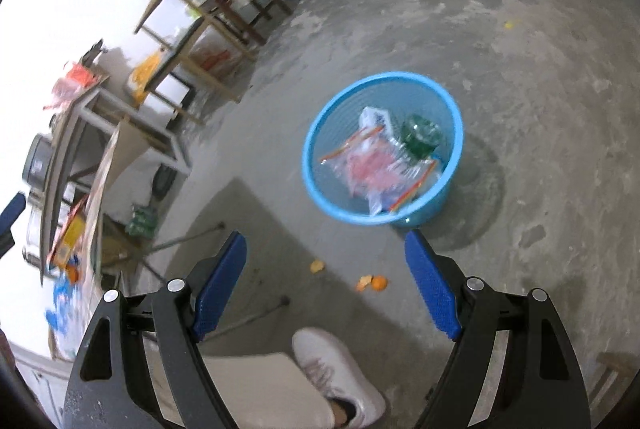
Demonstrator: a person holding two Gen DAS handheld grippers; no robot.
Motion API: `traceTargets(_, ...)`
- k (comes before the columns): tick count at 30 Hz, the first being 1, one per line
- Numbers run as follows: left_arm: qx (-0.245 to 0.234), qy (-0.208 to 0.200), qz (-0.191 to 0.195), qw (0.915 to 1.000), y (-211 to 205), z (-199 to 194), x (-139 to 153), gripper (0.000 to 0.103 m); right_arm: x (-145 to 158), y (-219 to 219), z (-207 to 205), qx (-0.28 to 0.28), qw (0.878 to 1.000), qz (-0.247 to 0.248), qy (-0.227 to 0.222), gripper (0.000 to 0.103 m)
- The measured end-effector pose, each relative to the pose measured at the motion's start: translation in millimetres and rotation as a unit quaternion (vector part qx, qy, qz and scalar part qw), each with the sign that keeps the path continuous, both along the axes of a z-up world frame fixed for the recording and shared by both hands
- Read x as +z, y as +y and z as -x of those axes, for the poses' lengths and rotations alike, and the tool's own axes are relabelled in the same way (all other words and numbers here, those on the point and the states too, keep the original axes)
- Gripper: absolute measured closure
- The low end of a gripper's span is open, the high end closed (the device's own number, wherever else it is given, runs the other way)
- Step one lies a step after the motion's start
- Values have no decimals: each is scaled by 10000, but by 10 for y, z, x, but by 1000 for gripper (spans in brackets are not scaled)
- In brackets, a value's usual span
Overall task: Collect trash
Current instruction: 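Bring both tools back over the table toward the blue wrapper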
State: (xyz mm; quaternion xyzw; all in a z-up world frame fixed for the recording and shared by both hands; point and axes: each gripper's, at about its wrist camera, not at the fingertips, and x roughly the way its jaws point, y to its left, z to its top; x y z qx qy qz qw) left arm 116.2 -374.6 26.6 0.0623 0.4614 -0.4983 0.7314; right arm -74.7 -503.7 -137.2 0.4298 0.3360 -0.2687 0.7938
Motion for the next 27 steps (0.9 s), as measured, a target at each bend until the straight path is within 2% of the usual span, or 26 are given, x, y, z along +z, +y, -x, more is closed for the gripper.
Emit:
traceTargets(4,633,-165,32,9979,825,49,40,20,168,270,30,155,9997,146,-89,20)
traceTargets(9,1591,-164,166,9870,1741,84,9,20,445,594,-62,509,9973,507,-135,13)
traceTargets(13,2025,-313,148,9787,2200,117,-10,19,768,891,-244,881,9904,1055,-161,8)
traceTargets(16,2292,-372,113,9726,2476,137,-26,19,935,1097,-369,1146,9828,1442,-112,8)
traceTargets(19,2613,-489,137,9639,2750,119,-55,18,1019,1288,-525,1519,9754,1597,-88,8)
traceTargets(24,3080,-608,137,9494,3173,93,-149,15,1121,1723,-913,2268,9550,1910,46,8)
traceTargets(27,3317,-639,89,9412,3401,35,-216,15,1140,1959,-1072,2634,9453,1926,-6,8)
